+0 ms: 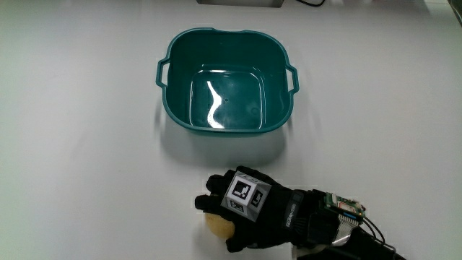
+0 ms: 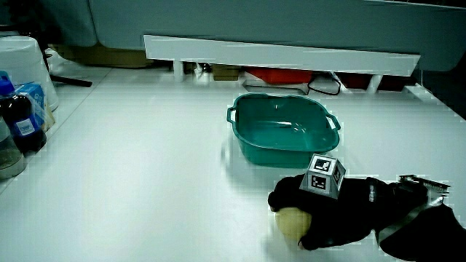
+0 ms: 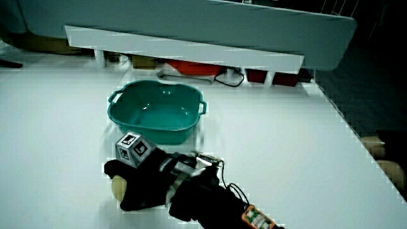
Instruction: Pick pear from desk
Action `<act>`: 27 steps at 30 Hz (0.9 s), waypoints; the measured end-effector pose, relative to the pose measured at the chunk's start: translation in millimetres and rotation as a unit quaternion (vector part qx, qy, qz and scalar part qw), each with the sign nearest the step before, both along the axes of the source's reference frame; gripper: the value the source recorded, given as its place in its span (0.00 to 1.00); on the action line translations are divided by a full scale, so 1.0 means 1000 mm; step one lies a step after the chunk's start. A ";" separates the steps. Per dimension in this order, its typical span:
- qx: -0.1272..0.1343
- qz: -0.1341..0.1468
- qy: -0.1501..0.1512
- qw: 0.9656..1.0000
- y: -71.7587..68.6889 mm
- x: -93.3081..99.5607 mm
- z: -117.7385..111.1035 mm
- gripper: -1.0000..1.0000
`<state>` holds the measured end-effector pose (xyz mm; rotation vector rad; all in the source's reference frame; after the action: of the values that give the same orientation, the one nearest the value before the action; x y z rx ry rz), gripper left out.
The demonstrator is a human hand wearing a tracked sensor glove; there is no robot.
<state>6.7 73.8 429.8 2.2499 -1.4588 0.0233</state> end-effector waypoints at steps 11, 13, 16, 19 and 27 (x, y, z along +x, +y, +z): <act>0.015 0.005 -0.018 1.000 -0.022 0.009 -0.029 1.00; 0.026 0.008 -0.019 0.999 -0.029 0.012 -0.036 1.00; 0.031 0.016 -0.032 0.999 -0.039 0.015 -0.046 1.00; 0.031 0.030 -0.060 0.997 -0.050 0.017 -0.063 1.00; 0.042 0.053 -0.086 0.994 -0.073 0.022 -0.083 1.00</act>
<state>28.3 0.5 347.3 2.4448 -1.4492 0.1974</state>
